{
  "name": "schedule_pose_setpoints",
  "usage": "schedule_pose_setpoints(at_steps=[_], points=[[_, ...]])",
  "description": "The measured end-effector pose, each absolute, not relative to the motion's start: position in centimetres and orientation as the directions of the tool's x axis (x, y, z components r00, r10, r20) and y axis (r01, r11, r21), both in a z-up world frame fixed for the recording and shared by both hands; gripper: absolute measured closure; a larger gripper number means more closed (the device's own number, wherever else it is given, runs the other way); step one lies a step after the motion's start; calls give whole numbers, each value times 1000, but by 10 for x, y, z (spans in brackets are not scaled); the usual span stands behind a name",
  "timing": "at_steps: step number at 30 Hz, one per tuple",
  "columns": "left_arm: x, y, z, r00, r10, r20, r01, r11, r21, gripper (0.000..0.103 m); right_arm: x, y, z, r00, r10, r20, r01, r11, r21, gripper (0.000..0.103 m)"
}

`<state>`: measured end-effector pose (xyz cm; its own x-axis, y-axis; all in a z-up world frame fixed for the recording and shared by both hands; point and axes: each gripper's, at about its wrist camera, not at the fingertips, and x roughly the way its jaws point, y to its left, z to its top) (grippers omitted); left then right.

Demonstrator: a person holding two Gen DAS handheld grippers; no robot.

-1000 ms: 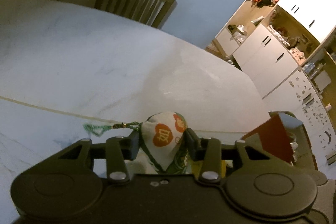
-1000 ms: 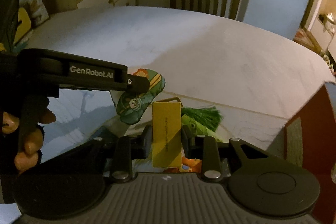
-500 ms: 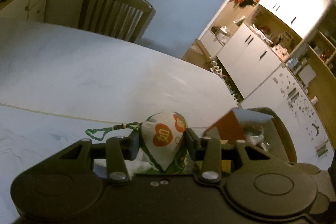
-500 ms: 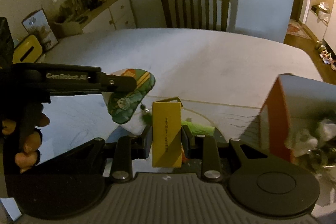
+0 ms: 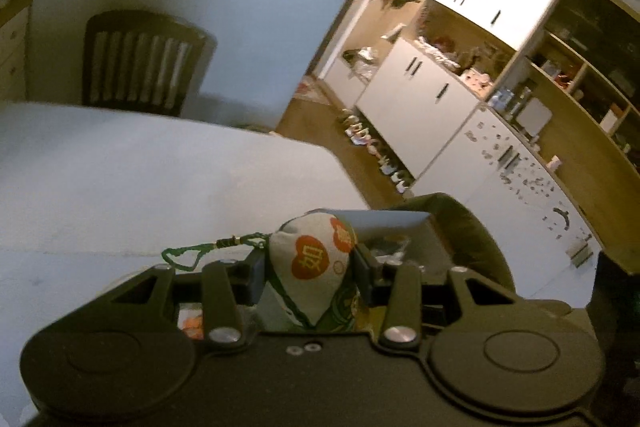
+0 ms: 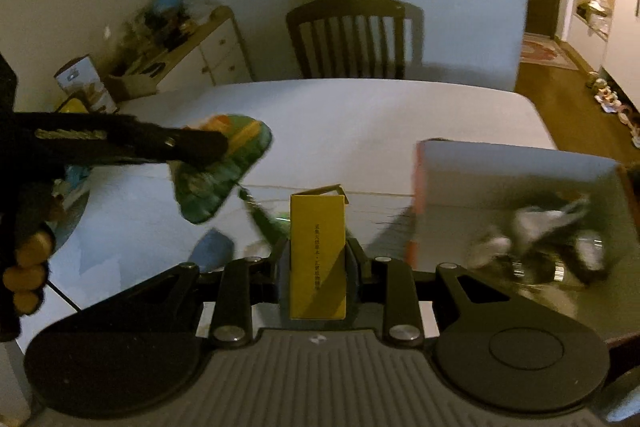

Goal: Organize objects
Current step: 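Carry the pouch with the left tool while the right tool carries the yellow box into the shoebox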

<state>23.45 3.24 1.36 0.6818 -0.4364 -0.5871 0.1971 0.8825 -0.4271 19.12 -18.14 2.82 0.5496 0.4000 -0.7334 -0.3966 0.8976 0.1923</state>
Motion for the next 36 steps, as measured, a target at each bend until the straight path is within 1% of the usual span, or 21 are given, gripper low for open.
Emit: schedule_pose_setpoints(at_steps=[10,21,30,36], points=[[248,-51,23,677,-453,-580,278,887,-369,60,198,-279,36,616,303,-727,-276,948,161,75],[262,-121,-6,605,-467,-645,333,884,-328,60,219,-370,20,645,209,-735,-161,978,137,75],[284,-159,-32,541,-466,-700,365,880,-304,60,236,-399,-3,619,181,-765,-130,983,128,75],[299,-188,-55,525,-420,-741,385,893,-233,60,246,-403,-20,589,178,-788,-149,983,111,75]])
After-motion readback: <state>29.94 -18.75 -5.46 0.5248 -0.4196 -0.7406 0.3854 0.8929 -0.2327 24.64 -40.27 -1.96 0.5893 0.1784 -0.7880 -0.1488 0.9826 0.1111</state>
